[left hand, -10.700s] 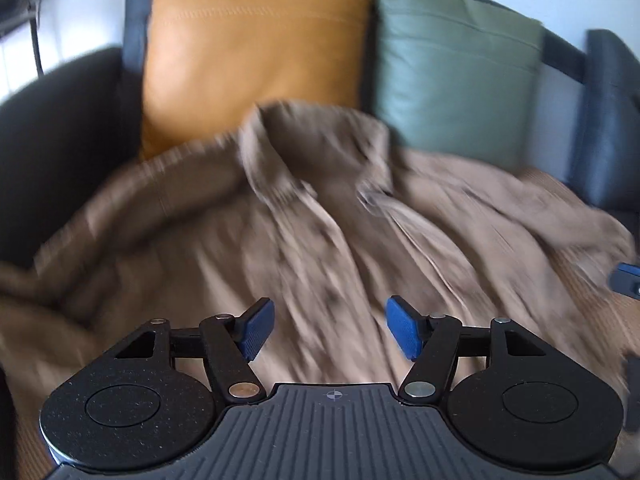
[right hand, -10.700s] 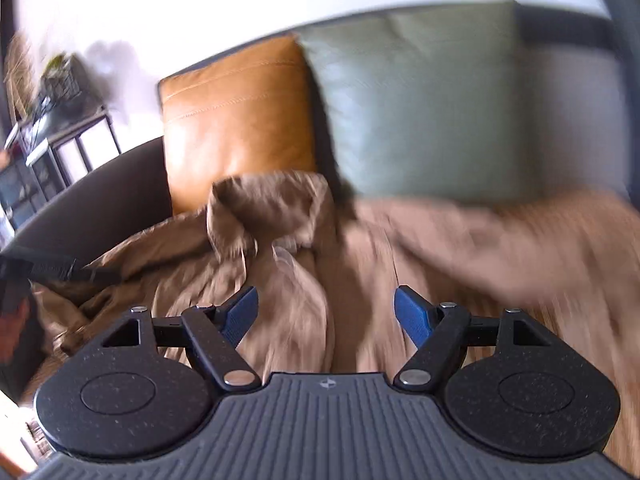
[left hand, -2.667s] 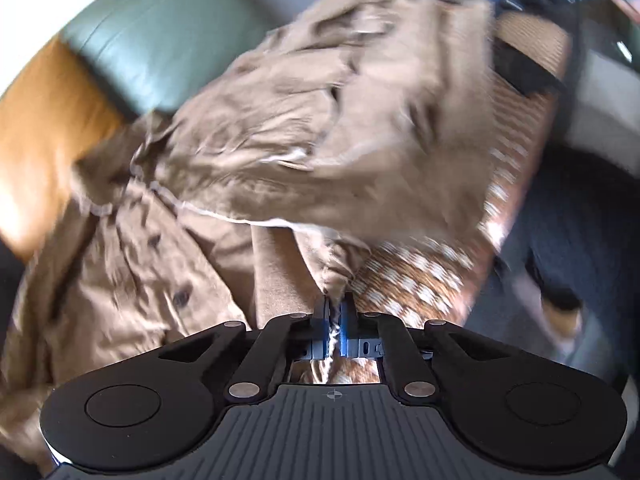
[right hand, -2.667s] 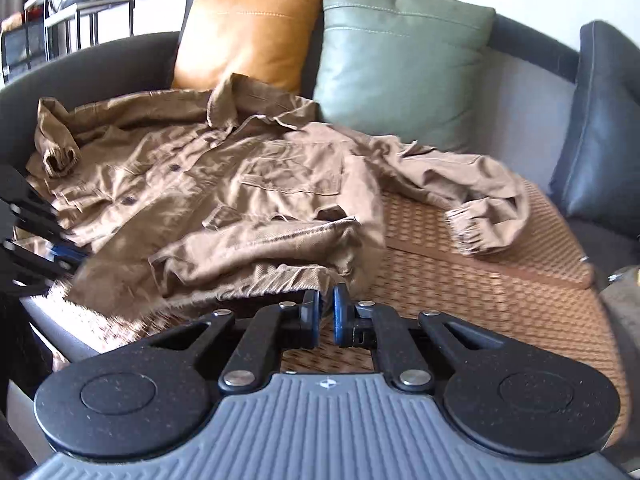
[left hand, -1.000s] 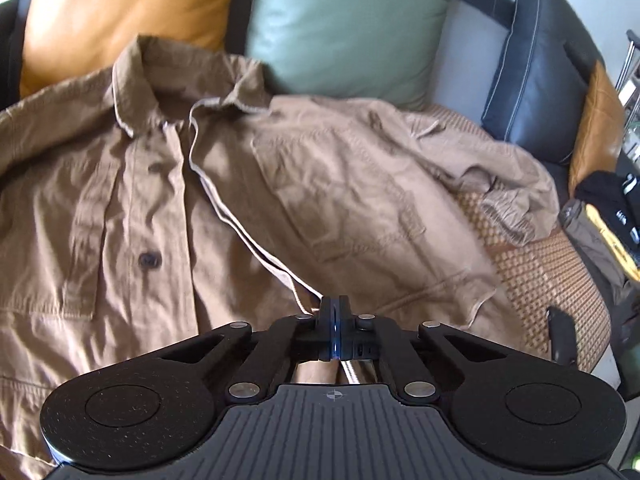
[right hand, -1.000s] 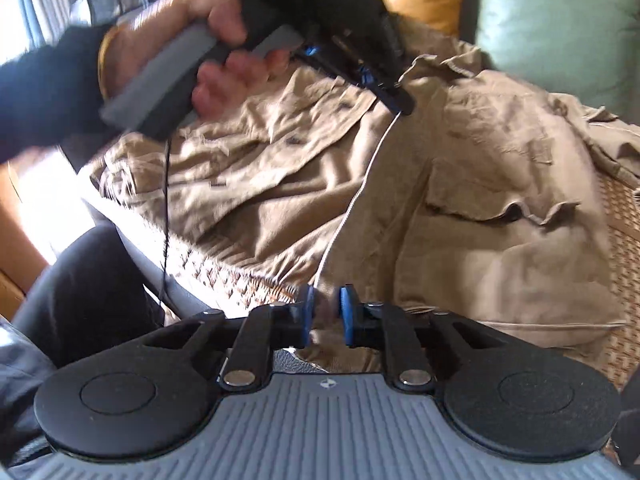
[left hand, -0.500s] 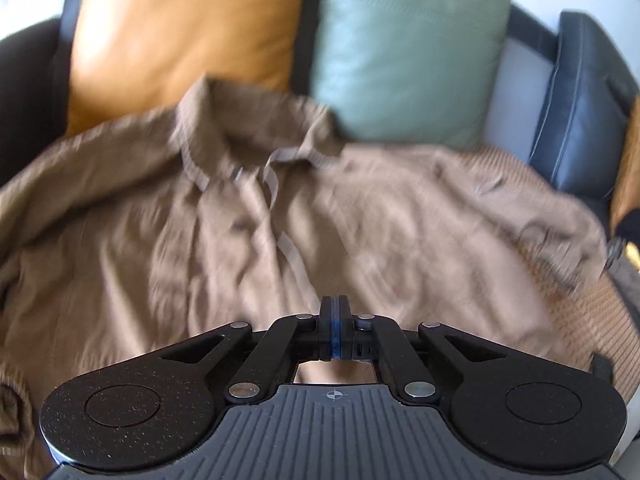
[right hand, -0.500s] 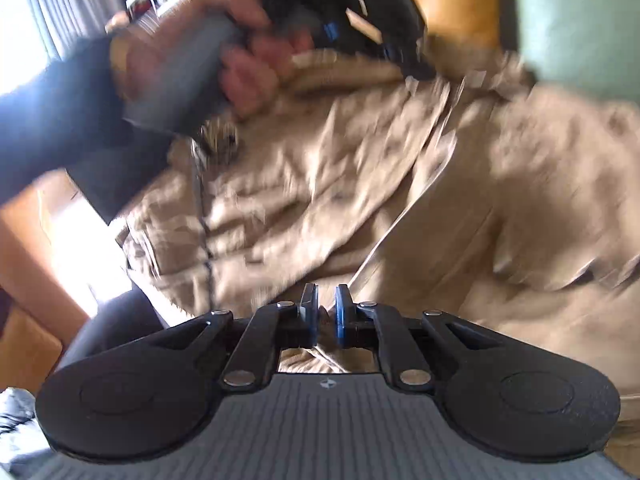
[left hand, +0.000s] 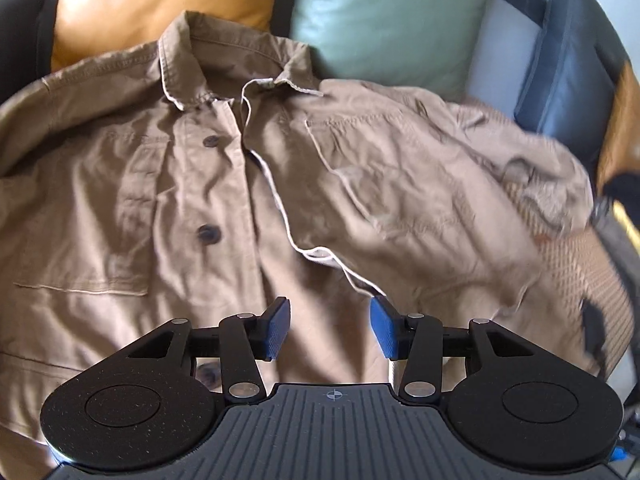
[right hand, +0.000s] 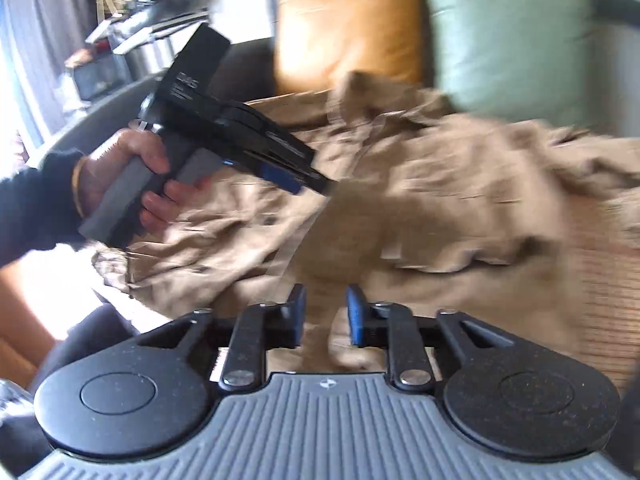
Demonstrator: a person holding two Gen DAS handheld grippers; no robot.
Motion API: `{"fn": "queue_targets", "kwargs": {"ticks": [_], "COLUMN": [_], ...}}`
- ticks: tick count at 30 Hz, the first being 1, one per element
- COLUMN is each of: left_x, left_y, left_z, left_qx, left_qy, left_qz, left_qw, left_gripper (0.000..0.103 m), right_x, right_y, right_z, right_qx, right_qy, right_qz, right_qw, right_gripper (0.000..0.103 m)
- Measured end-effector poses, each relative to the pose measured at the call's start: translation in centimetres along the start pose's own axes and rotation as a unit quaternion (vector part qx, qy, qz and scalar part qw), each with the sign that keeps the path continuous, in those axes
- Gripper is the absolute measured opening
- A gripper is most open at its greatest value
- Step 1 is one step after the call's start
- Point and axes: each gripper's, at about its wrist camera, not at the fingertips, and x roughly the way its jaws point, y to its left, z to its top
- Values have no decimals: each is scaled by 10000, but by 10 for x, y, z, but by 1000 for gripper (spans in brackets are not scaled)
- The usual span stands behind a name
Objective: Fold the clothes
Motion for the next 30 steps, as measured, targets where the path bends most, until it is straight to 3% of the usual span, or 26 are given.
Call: {"fn": "queue_targets", "kwargs": {"ticks": [5, 9, 14, 21, 23, 25, 30], "left_x": [17, 26, 16, 23, 24, 25, 45], "left_y": [4, 13, 35, 17, 12, 6, 0], "left_z": [11, 13, 11, 1, 0, -1, 7], "left_qx": [-595, -802, -1572, -851, -710, -568, -712], "left_qy": [126, 126, -102, 161, 148, 135, 224], "left_qz": [-218, -100, -797, -649, -657, -665, -642], "left_qw": [9979, 9966, 9843, 9941, 9952, 9961, 9951], "left_gripper": [61, 67, 67, 70, 72, 74, 72], "right_x": [-24, -34, -37, -18, -12, -7, 0], "right_y": [-39, -59, -68, -69, -69, -71, -77], "right_z": [-20, -42, -58, -63, -63, -62, -63], "right_qx": [404, 764, 791, 422, 430, 587, 817], "right_qy": [138, 306, 483, 501, 358, 287, 246], "right_qz": [-750, -1132, -1401, -1630, -1807, -1866, -1827], "right_qw": [9963, 9902, 9858, 9844, 9819, 9803, 9795], "right_gripper": [32, 32, 35, 37, 45, 47, 50]}}
